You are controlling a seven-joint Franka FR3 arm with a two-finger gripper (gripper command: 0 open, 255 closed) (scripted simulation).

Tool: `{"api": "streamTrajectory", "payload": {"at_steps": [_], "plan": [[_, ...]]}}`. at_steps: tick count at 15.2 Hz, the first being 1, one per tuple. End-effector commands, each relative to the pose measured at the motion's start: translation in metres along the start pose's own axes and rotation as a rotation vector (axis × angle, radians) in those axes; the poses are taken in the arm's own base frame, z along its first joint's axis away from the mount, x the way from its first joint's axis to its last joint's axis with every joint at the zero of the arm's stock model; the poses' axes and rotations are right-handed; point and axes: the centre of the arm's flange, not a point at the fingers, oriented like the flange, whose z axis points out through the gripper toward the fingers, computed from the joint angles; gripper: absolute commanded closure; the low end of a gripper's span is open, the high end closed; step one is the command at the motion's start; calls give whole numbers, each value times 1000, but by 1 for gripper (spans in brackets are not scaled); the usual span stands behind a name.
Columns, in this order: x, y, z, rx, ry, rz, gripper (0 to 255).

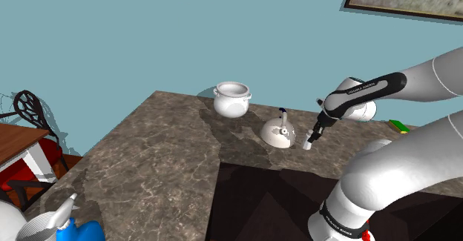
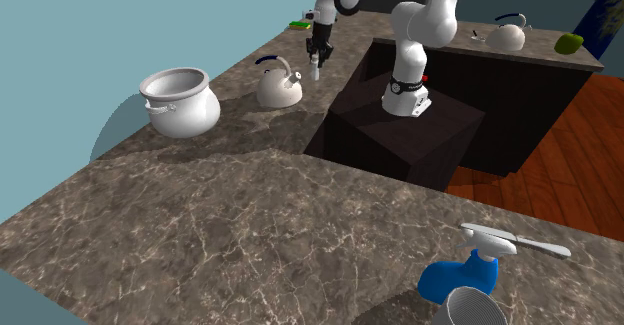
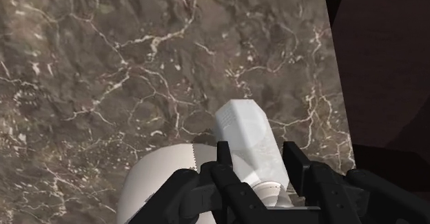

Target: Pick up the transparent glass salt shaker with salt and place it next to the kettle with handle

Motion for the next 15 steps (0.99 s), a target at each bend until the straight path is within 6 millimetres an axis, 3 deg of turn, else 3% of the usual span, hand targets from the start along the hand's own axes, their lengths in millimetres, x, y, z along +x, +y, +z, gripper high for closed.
{"api": "streamTrajectory", "payload": {"at_steps": [1,6,14,15], "plan": [[-4,0,10,-1,0,0,255],[-10,-1,38,-1,0,0,255],[-10,-1,38,-1,0,0,255],[-10,-1,38,-1,0,0,0]]}}
